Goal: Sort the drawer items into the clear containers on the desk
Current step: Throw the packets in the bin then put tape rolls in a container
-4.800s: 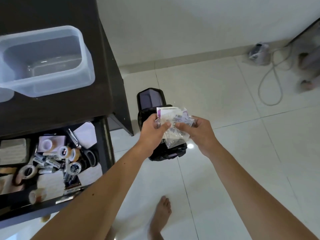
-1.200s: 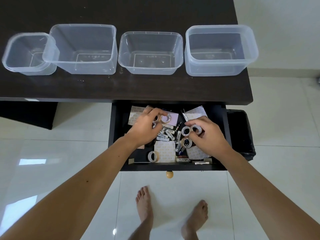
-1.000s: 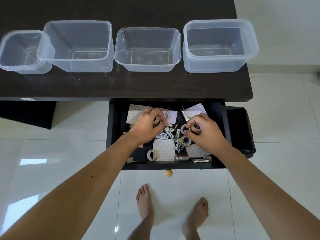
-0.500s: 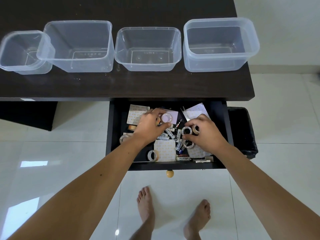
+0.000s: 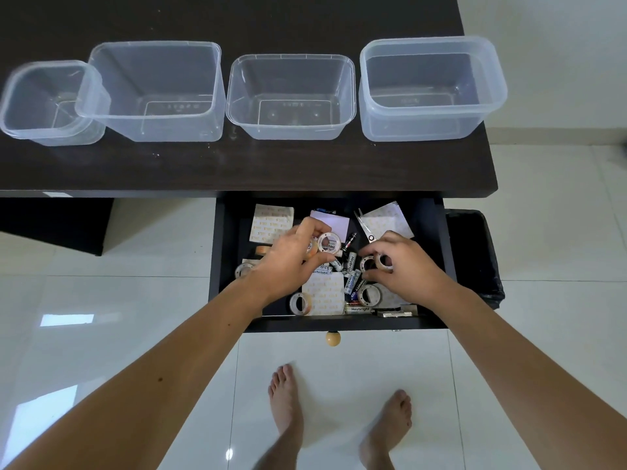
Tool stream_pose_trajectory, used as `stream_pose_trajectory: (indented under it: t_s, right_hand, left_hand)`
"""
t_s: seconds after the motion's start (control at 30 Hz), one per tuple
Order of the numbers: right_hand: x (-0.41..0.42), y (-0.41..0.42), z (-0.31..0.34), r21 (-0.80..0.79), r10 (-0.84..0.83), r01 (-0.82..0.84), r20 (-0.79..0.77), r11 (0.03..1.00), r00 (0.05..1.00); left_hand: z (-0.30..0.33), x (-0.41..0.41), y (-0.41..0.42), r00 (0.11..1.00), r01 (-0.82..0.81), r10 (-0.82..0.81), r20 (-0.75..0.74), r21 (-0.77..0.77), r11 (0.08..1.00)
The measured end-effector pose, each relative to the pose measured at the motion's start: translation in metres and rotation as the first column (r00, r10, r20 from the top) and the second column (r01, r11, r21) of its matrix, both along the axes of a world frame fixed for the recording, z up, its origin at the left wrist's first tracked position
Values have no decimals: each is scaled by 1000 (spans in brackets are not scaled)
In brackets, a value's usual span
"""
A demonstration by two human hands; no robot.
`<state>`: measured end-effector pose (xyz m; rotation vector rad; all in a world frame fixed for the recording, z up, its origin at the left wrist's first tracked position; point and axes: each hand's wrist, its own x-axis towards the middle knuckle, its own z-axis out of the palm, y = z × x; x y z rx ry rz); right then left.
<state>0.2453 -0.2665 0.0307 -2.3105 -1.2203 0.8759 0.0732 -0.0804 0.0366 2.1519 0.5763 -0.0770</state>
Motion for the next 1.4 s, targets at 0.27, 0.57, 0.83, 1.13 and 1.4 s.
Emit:
stream_pose_trajectory:
  t_s: [0.27,0.57,0.83,1.13,1.4]
  right_hand:
    - [1,4,-1,-76,90,-87,50,993,995]
    - [-1,2,3,-63,99,-95,72,994,993]
    - [5,-3,17,59,99,-106,110,993,989]
    - [22,-6,38,46,68,-64,-97,997,993]
    - [30,-6,46,-1,-9,9,-216,1000,976]
  left_hand:
    - [4,-12,-3,998,59,-59,-5,-38,998]
    - [-1,-11,-9,983,171,-175,-62,-73,983]
    - [0,1,-24,969,215,-225,-101,-99,972]
    - [-3,17,-39,912,392,-393,-115,-37,919]
    - [-3,34,-49,869,478,-442,-221,147,866]
